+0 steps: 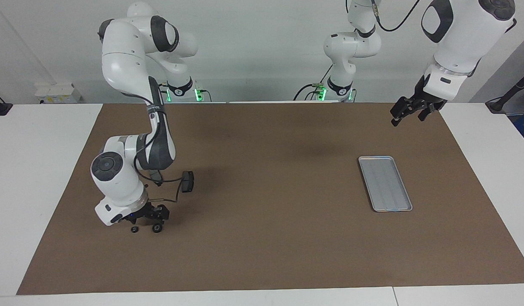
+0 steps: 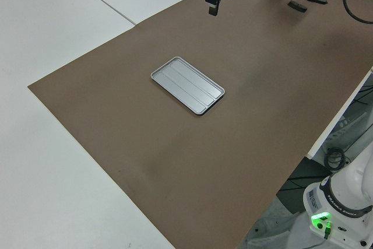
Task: Pick bearing gear from pile to tray
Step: 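Move the right gripper toward the black ring bearing farthest from the robot, then lower the right gripper and grasp the black ring bearing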
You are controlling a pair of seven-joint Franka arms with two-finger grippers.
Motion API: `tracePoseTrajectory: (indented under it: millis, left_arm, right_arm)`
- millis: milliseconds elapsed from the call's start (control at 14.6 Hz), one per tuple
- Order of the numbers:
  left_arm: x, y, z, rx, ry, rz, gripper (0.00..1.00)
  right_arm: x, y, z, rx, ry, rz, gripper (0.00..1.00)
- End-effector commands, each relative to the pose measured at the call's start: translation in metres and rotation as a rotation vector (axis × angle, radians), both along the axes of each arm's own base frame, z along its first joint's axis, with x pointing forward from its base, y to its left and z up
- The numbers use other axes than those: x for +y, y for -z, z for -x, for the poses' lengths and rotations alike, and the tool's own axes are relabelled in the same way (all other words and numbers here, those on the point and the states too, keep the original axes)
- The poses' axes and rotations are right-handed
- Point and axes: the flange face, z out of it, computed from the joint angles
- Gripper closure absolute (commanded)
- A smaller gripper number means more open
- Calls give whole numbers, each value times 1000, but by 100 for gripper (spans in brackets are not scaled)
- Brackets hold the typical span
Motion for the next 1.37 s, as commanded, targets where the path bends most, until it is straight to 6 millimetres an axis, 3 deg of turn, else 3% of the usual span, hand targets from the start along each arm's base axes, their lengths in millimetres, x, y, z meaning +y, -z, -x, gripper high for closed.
tracePoseTrajectory:
  millis: [0, 274, 1300]
  left_arm:
    - [2, -1, 8, -18, 7, -10, 0]
    - [2, -1, 8, -19, 7, -10, 0]
    - [2, -1, 8, -18, 7, -10, 0]
  right_arm:
    - [5, 8, -12, 12, 40, 7, 0]
    - [23, 20, -13, 29, 55, -4, 0]
    - [10, 38, -8, 89, 66, -10, 9]
